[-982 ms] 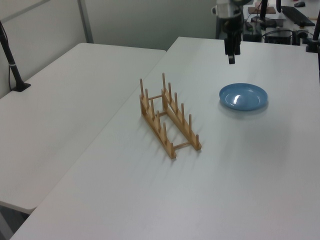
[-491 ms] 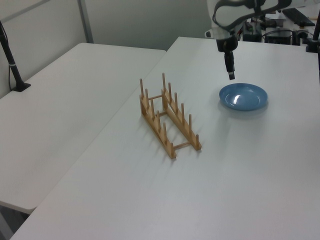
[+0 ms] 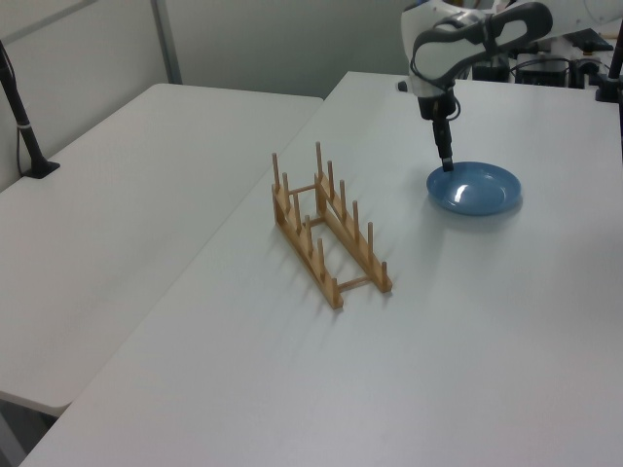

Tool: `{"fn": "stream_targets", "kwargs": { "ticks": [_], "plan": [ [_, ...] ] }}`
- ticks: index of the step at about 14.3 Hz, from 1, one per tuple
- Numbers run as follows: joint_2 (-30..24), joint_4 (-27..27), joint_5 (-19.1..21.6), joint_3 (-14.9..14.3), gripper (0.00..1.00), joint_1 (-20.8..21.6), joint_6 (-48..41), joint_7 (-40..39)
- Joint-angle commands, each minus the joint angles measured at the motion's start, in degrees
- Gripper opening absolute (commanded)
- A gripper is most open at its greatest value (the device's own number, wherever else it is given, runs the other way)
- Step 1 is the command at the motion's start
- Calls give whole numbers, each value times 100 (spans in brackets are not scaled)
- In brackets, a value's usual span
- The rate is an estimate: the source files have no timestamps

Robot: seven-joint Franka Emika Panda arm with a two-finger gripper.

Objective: Place plate in plate rack
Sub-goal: 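Close the gripper on the plate rim, then lift the plate up, tilting it on edge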

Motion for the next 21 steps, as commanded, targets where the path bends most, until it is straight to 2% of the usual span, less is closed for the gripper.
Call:
{"fn": "stream_targets", "kwargs": {
  "ticks": [1,3,4,5,7,11,14,18,21],
  "plan": [
    [-30,-347,-171,-71,73,80,319,-202],
    [14,-356,-303,-63,57,97,319,-263],
    [14,-382,-303,-63,43,97,319,-359],
    [6,-382,-303,-63,23,97,302,-508],
    [-3,-391,-303,-63,2,97,275,-553],
    [-108,-374,-303,-71,0,106,214,-553],
    [-407,-216,-260,-80,0,62,38,-545],
    [-1179,-31,170,-98,0,1,11,-431],
    [-1541,556,224,-54,0,245,116,104]
  ]
}}
